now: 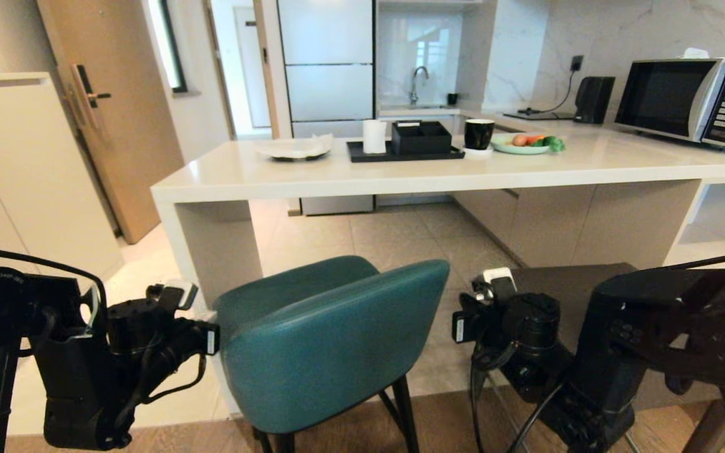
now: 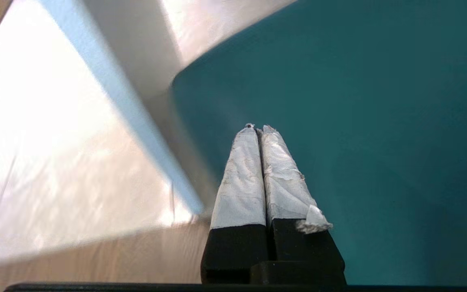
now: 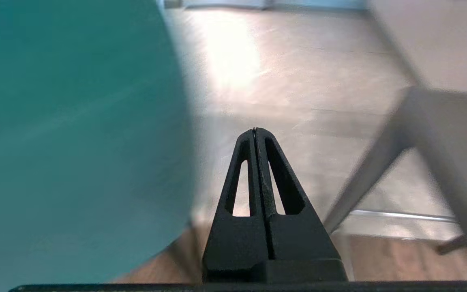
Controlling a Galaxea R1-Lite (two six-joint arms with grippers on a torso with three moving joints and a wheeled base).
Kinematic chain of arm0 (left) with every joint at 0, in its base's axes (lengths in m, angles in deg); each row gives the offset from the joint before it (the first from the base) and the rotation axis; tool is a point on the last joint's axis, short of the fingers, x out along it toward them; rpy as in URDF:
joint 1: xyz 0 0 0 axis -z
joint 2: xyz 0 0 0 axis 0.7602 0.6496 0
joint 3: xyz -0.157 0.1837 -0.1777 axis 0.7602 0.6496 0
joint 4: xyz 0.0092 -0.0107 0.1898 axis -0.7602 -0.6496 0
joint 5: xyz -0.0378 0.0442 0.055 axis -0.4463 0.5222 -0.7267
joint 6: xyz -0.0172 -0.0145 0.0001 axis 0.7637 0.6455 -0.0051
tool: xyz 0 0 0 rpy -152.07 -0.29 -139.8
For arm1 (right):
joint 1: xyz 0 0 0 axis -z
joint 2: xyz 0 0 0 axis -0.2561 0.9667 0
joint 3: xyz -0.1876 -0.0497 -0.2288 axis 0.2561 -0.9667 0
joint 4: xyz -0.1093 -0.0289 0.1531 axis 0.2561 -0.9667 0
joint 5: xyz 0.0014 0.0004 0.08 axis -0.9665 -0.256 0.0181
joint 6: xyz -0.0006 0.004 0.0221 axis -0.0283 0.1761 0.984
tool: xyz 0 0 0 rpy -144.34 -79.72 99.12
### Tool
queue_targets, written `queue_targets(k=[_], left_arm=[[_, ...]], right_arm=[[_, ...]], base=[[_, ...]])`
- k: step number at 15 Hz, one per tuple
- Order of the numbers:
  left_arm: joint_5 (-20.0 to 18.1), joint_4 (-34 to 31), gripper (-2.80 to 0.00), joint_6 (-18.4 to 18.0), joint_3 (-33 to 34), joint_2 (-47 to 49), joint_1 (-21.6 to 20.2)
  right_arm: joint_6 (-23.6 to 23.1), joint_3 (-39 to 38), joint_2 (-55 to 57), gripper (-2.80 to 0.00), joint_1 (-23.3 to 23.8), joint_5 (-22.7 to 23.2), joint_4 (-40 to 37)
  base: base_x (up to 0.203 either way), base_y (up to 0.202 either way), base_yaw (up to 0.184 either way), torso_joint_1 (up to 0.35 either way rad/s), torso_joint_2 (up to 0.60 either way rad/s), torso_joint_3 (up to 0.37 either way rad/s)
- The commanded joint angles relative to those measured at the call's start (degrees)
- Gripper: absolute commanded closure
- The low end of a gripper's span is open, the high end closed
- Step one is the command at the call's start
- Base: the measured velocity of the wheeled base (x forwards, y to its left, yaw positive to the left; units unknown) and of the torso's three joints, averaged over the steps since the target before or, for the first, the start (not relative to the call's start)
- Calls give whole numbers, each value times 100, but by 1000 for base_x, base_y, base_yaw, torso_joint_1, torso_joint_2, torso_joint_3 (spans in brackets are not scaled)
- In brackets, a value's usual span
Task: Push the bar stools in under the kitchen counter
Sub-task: Push the blue chair back under the dining table
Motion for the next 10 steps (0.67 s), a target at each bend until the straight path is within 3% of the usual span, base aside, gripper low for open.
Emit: queue_targets(k=[1, 4, 6, 8, 10], left_arm=[[-10, 54, 0, 7, 686, -411, -164], [30, 54, 0, 108, 1521, -1075, -271], [233, 54, 0, 409, 1799, -1481, 70], [1234, 54, 0, 655, 1797, -1461, 655], [2097, 54, 0, 1184, 1782, -1282, 1550]], right_arm=[[-22, 445, 120, 0, 607, 262, 47], [-24, 909, 388, 0, 900, 860, 47], [-14, 1510, 617, 0, 948, 1154, -64], [15, 2145, 794, 0, 927, 1381, -469], [36, 2828, 929, 0, 871, 1475, -1028]], base=[[0, 0, 0, 0, 0, 0], [0, 0, 0, 0, 0, 0], [0, 0, 0, 0, 0, 0], [0, 0, 0, 0, 0, 0], [0, 0, 0, 0, 0, 0]])
